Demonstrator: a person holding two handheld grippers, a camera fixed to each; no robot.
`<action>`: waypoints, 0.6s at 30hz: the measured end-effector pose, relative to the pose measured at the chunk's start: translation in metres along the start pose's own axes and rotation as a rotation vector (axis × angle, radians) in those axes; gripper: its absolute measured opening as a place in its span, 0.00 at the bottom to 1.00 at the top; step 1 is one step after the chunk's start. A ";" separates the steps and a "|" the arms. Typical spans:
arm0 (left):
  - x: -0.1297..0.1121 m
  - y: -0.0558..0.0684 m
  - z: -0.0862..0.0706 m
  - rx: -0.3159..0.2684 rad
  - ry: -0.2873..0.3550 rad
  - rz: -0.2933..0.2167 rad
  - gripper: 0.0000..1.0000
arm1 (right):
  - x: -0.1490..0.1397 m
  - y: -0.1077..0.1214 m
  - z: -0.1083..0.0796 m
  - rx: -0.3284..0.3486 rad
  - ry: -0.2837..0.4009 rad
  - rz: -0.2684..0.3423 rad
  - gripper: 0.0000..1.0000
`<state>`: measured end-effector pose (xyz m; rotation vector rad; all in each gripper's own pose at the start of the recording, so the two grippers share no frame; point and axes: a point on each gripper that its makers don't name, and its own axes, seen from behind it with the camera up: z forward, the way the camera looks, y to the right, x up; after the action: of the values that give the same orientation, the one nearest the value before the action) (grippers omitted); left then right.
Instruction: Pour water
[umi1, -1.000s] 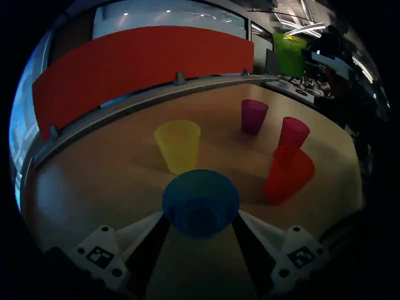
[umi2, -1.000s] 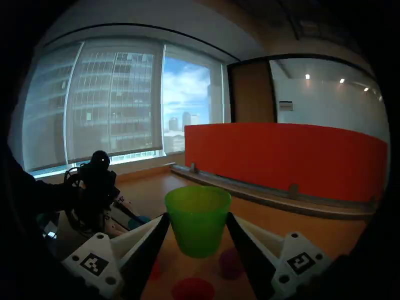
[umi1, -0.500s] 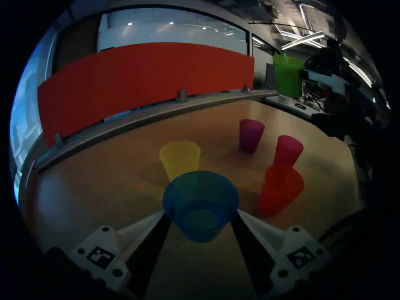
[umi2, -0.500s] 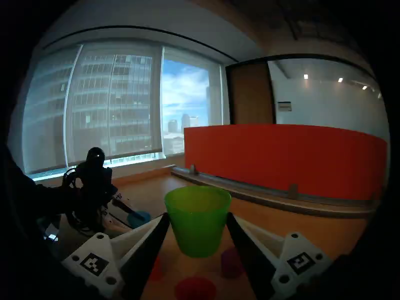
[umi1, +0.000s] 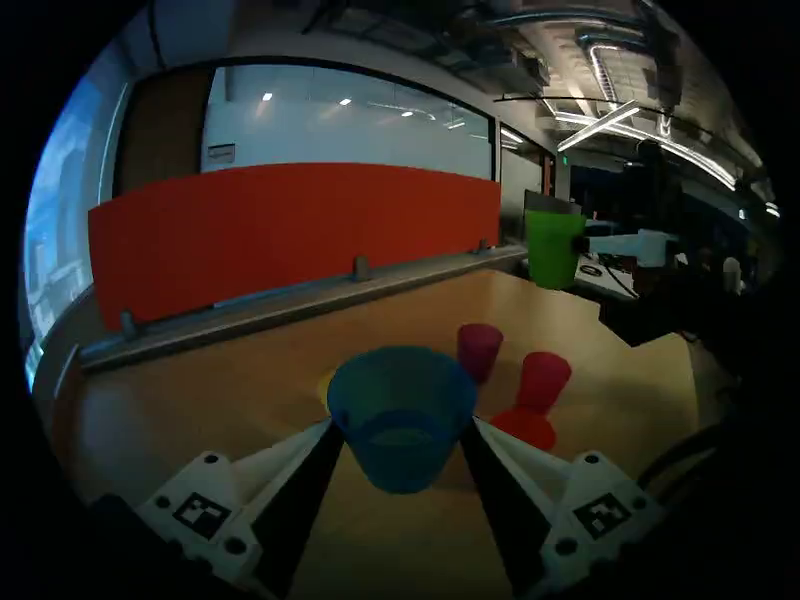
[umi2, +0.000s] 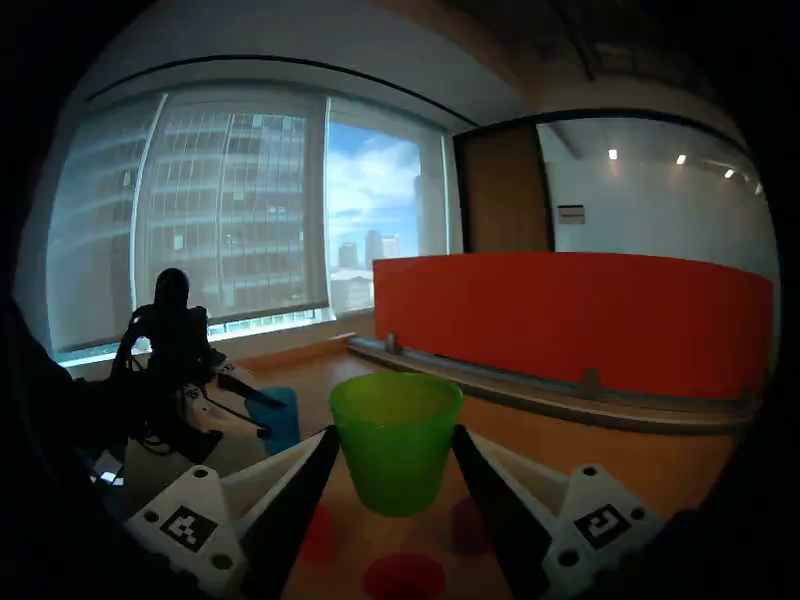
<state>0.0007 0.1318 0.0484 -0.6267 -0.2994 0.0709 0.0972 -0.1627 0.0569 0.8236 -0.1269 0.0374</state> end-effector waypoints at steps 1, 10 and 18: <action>0.005 0.001 -0.002 -0.001 0.014 0.000 0.81 | 0.000 -0.001 0.000 0.001 0.001 0.000 0.87; 0.040 0.013 -0.016 -0.016 0.108 0.001 0.81 | 0.001 -0.010 -0.004 0.011 0.002 -0.002 0.87; 0.061 0.026 -0.024 -0.042 0.150 -0.012 0.81 | 0.001 -0.015 -0.008 0.018 0.004 -0.007 0.87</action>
<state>0.0664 0.1486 0.0301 -0.6676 -0.1601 0.0057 0.0999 -0.1671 0.0411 0.8418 -0.1205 0.0337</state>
